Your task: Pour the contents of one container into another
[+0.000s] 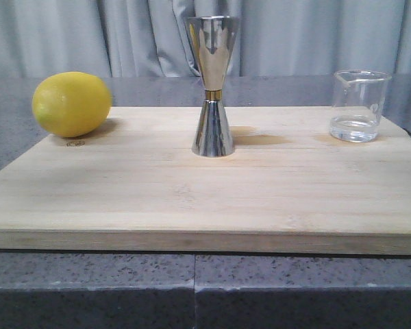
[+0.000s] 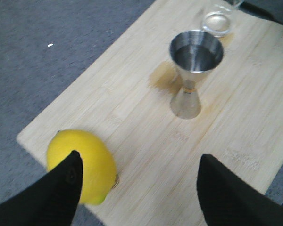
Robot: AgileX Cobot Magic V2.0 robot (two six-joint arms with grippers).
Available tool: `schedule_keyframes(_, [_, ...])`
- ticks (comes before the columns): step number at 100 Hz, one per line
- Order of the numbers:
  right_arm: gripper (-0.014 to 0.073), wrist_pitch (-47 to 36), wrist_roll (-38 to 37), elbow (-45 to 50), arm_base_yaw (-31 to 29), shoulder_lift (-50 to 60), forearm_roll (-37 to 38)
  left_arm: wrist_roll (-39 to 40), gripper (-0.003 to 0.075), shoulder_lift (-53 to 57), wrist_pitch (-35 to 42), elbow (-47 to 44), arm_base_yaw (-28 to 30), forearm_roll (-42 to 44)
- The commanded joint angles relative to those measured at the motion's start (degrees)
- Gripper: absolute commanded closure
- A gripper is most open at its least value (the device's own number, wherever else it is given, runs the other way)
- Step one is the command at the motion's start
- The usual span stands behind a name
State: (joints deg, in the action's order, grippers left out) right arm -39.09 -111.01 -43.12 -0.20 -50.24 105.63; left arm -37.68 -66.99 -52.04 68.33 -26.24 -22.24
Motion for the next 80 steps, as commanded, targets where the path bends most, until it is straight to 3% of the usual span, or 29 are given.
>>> schedule_keyframes(1, [0.0,-1.5,-0.8,-2.1,-1.0,0.1,1.0,9.8,0.0246,4.4,-0.4,2.5,-0.5,6.7])
schedule_keyframes(24, [0.0,-3.3,-1.8,-2.1,-3.7,0.1,1.0,34.1,0.0246,12.5,-6.3,1.2,-0.5,24.6])
schedule_keyframes(44, [0.0,-4.3,-2.1,-1.6,-4.1,1.2,1.0,50.9,0.0246,21.2,-4.2,-7.3,-0.5,36.7])
schedule_keyframes(58, [0.0,-0.6,-2.1,-0.3,-4.1,3.5,1.0,56.3,0.0246,27.6,-2.0,-14.3,-0.5,39.1])
schedule_keyframes(80, [0.0004,1.9,-2.1,0.2,-4.1,4.9,0.9,56.6,0.0248,32.6,0.8,-18.8,-0.5,39.1])
